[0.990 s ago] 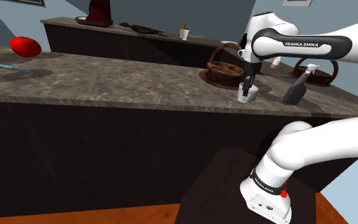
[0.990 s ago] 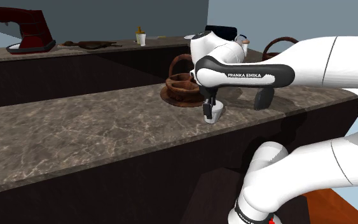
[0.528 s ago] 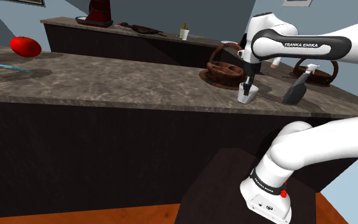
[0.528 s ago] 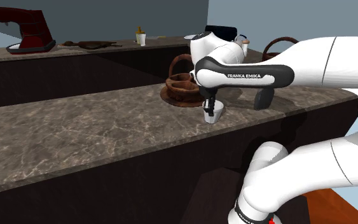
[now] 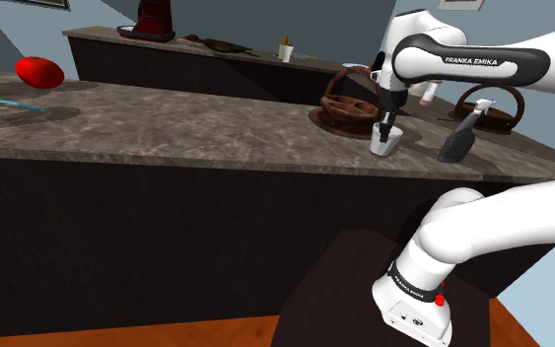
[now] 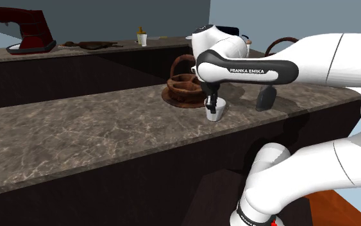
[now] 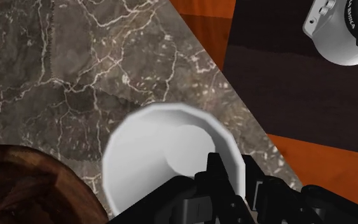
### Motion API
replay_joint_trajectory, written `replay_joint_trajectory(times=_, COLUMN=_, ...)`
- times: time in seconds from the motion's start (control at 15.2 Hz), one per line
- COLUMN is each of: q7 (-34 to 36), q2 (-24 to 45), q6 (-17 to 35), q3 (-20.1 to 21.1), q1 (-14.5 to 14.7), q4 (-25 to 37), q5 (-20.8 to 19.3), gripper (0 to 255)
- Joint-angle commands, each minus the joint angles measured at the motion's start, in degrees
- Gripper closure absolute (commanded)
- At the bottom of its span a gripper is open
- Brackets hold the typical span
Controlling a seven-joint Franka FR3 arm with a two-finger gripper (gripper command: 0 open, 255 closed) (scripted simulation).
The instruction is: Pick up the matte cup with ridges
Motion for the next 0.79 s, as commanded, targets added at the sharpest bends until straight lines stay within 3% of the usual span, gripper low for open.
replay_joint_trajectory(times=0.0, q7=-0.51, q2=0.19, q6=-1.42, q3=0.18, q1=0.02, q4=1.69, q5=0.18, gripper=255)
replay_joint_trajectory(times=0.73, q7=-2.26, q2=1.71, q6=-7.57, q3=1.33, q1=0.28, q4=9.54, q5=1.17, gripper=255)
